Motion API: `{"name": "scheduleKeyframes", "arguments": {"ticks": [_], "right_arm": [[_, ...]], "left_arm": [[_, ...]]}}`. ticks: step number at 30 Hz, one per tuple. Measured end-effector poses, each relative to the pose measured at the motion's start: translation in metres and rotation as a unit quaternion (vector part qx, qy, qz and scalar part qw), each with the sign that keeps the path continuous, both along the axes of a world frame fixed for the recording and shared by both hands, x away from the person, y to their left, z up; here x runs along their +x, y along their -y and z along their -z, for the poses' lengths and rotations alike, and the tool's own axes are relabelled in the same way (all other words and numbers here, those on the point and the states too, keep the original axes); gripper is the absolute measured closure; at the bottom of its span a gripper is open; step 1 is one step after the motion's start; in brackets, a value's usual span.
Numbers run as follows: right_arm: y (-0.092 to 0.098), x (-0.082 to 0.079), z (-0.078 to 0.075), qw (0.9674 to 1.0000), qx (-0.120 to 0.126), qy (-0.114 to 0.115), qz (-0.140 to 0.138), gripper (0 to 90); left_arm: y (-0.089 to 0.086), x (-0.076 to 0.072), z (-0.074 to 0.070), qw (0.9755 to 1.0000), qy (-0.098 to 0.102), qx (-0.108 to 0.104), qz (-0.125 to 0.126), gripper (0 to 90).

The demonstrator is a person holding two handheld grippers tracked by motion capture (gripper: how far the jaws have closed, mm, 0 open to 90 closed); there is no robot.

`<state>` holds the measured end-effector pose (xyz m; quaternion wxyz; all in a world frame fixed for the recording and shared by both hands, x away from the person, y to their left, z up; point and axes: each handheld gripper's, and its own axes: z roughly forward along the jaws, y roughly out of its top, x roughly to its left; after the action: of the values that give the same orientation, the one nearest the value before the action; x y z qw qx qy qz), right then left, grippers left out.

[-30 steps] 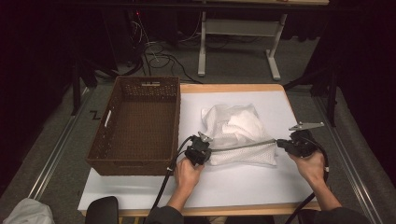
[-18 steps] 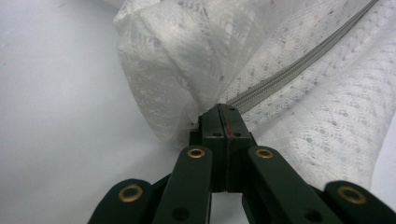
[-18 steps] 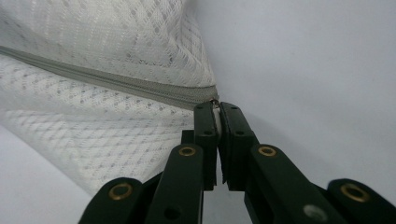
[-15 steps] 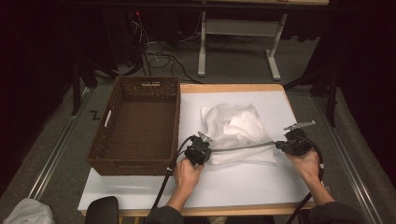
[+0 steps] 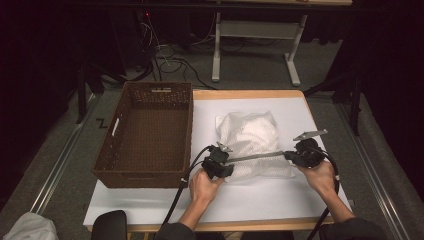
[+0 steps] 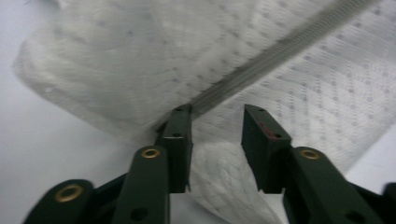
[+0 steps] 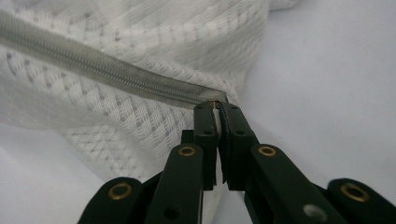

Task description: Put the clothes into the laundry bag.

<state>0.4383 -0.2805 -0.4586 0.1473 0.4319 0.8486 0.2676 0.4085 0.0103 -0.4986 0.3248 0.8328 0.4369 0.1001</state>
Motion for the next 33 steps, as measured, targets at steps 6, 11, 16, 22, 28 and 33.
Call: {"name": "scheduleKeyframes", "arguments": {"ticks": [6,11,16,22,28,33], "right_arm": [[-0.002,-0.002,0.002,1.0000,0.004,-0.002,-0.005,87.2],[0.002,-0.002,0.001,0.9999,0.012,0.001,-0.001,87.2],[0.007,-0.003,0.000,0.9998,0.016,0.005,0.006,87.3],[0.017,-0.002,0.001,0.9995,0.026,-0.002,0.018,87.2],[0.023,-0.002,0.002,0.9992,0.032,-0.005,0.024,87.3],[0.030,-0.002,0.004,0.9990,0.032,-0.011,0.029,87.4]], "left_arm": [[0.007,-0.001,0.003,0.9989,0.009,0.046,0.003,67.4],[0.011,-0.001,0.003,0.9959,0.027,0.085,0.017,89.5],[0.011,-0.001,0.002,0.9956,0.025,0.088,0.019,90.0],[0.005,-0.001,-0.001,0.9945,0.014,0.104,0.011,90.0],[0.001,-0.002,-0.003,0.9890,0.017,0.147,-0.003,90.0],[0.004,-0.001,-0.004,0.9844,0.016,0.175,-0.017,90.0]]}}
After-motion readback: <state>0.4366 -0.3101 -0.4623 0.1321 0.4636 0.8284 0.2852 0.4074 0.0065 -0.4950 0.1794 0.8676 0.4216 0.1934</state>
